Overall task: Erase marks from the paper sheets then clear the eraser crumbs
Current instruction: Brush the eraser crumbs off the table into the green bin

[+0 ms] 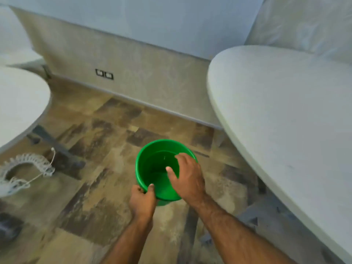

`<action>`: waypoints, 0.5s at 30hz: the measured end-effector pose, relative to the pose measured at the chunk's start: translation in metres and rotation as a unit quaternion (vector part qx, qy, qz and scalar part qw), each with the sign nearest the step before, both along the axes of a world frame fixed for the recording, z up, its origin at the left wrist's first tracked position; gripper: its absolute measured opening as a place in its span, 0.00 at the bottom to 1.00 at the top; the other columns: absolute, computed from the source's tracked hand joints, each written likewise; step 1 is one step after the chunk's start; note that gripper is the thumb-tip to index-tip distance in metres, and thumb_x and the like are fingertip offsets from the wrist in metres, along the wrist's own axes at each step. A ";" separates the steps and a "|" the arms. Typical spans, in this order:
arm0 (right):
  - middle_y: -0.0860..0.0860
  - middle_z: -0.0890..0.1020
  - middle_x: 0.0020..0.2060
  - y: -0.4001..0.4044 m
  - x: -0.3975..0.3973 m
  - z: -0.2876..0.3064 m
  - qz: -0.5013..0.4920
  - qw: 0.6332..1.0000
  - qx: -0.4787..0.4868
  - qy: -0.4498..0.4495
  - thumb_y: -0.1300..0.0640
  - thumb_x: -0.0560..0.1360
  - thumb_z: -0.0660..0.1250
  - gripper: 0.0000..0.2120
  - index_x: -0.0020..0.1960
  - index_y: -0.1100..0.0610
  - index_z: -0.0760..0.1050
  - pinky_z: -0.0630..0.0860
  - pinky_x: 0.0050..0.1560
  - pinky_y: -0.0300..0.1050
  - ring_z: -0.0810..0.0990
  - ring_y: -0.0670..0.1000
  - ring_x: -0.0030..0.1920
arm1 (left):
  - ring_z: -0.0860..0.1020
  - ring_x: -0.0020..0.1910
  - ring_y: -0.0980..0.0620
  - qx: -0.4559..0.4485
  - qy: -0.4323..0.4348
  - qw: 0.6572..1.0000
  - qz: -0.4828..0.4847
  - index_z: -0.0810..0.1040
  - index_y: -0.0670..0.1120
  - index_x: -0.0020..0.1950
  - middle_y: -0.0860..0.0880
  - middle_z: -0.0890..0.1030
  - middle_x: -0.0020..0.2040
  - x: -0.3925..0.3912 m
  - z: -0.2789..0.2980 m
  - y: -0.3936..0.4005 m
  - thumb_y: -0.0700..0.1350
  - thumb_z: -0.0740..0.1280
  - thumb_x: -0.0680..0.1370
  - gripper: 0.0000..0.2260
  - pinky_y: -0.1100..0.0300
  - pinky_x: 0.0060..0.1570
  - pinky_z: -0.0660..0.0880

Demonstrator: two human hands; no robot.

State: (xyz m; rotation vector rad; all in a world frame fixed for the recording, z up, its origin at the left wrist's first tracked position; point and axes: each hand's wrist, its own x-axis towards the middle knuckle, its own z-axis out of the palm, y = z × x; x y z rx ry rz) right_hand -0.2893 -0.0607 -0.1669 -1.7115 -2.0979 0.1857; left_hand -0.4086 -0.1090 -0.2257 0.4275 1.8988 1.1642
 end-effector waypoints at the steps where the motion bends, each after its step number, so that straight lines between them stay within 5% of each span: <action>1: 0.57 0.77 0.63 -0.005 0.002 0.023 0.020 0.999 0.019 0.019 0.44 0.75 0.63 0.24 0.65 0.59 0.74 0.69 0.65 0.50 0.75 0.58 0.64 | 0.81 0.44 0.37 0.001 0.009 1.000 -0.014 0.72 0.40 0.46 0.36 0.80 0.44 0.004 0.014 -0.006 0.44 0.71 0.77 0.10 0.38 0.48 0.79; 8: 0.52 0.72 0.70 -0.028 0.081 0.133 0.021 0.991 0.125 0.034 0.42 0.77 0.58 0.26 0.71 0.55 0.68 0.64 0.69 0.46 0.69 0.52 0.69 | 0.83 0.39 0.38 0.021 0.013 0.998 -0.055 0.71 0.43 0.44 0.36 0.81 0.42 0.059 0.084 -0.041 0.42 0.70 0.78 0.08 0.41 0.45 0.82; 12: 0.52 0.68 0.73 -0.029 0.159 0.155 -0.034 0.995 0.093 0.018 0.41 0.79 0.55 0.28 0.73 0.56 0.66 0.58 0.74 0.47 0.64 0.51 0.73 | 0.81 0.34 0.44 0.042 0.014 0.994 -0.096 0.74 0.44 0.46 0.40 0.82 0.40 0.089 0.105 -0.055 0.41 0.69 0.78 0.05 0.48 0.42 0.82; 15: 0.53 0.58 0.77 -0.030 0.223 0.155 -0.120 0.992 -0.014 -0.017 0.34 0.78 0.47 0.37 0.77 0.58 0.56 0.50 0.75 0.47 0.55 0.52 0.77 | 0.79 0.32 0.46 0.051 -0.010 0.993 -0.109 0.74 0.44 0.48 0.40 0.82 0.39 0.106 0.114 -0.057 0.41 0.68 0.80 0.03 0.52 0.38 0.80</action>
